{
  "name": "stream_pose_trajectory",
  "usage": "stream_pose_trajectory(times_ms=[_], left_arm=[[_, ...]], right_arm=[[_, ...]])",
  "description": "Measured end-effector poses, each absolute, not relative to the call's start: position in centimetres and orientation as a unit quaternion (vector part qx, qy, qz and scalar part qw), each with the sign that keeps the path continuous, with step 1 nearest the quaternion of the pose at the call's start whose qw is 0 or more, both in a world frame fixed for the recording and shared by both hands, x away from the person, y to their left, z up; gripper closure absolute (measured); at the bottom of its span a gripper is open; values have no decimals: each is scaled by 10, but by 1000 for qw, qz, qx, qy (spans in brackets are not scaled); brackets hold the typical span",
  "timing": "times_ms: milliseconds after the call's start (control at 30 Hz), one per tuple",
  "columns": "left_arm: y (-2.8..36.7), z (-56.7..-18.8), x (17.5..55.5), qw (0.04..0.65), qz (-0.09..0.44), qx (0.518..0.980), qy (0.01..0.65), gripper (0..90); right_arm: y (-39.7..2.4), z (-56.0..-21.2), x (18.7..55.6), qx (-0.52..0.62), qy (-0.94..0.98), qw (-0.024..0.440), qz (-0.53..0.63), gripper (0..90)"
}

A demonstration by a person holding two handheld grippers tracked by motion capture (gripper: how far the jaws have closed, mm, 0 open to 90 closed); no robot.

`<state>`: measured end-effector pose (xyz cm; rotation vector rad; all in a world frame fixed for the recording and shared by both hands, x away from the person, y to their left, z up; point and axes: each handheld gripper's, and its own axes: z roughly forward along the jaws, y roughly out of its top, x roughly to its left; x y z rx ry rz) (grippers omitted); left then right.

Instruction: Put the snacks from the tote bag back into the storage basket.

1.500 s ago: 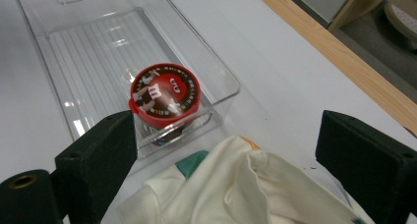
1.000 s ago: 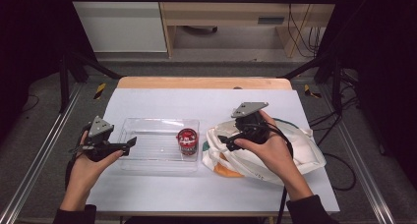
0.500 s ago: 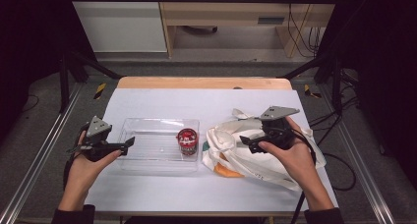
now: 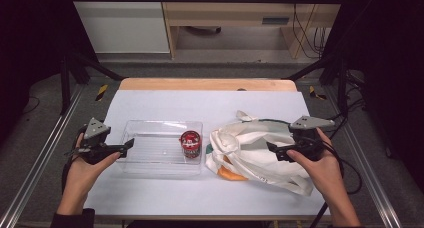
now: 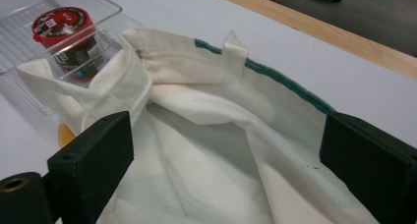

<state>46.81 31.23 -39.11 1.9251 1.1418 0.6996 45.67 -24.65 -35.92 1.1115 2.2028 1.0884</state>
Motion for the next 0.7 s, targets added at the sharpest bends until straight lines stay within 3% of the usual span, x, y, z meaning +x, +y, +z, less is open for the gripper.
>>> stream_pose_trajectory(times_ms=[400,700], left_arm=[[316,-395,470,388,274,752,457,65],[320,-399,471,386,278,750,459,58]], right_arm=[[-280,-374,445,445,773,225,392,64],[-282,-395,444,469,762,258,366,69]])
